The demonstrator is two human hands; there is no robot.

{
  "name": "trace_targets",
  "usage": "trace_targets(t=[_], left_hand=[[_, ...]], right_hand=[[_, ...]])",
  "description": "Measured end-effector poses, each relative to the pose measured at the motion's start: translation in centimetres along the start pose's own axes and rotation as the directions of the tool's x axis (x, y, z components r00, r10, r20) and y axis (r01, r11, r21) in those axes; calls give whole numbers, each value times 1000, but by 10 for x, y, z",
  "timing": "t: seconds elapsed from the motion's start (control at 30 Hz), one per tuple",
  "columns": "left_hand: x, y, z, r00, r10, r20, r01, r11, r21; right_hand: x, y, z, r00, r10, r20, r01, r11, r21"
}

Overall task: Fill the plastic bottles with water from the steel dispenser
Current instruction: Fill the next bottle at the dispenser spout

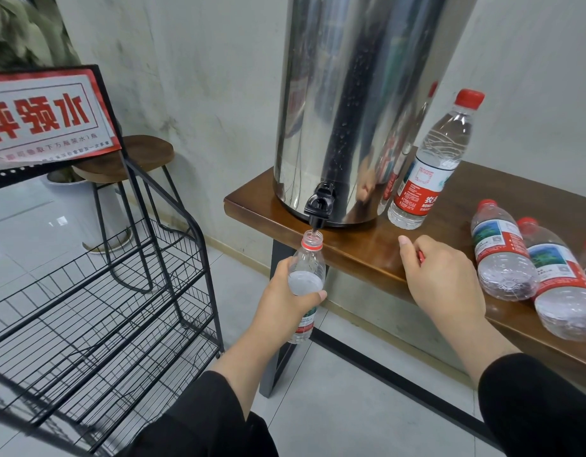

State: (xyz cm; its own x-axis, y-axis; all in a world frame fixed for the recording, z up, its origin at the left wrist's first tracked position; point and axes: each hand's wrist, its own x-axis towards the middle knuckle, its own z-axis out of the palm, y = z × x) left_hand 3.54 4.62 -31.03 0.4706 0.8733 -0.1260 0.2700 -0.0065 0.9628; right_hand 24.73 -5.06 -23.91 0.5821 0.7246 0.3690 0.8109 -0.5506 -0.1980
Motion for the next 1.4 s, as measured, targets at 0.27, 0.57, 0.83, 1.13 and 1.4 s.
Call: trace_targets(t=[0.27, 0.57, 0.83, 1.13, 1.4], left_hand=[[-1, 1, 0, 1000, -4, -9, 4, 1000, -4], [-1, 2, 0, 1000, -3, -2, 3, 1000, 14], [-1, 1, -1, 1000, 5, -3, -5, 1000, -1], [-1, 1, -1, 1000, 20, -20, -20, 1000, -2], [-1, 0, -1, 1000, 8, -6, -8, 1000, -19]], right_hand=[[-1, 0, 0, 1000, -10, -22, 10, 1000, -3], [-1, -1, 0, 1000, 3, -14, -3, 1000, -3], [-1, -1, -1, 1000, 8, -7, -8, 1000, -15], [-1, -1, -1, 1000, 12, -6, -13, 1000, -29], [-1, 0, 0, 1000, 11, -1, -11, 1000, -29]])
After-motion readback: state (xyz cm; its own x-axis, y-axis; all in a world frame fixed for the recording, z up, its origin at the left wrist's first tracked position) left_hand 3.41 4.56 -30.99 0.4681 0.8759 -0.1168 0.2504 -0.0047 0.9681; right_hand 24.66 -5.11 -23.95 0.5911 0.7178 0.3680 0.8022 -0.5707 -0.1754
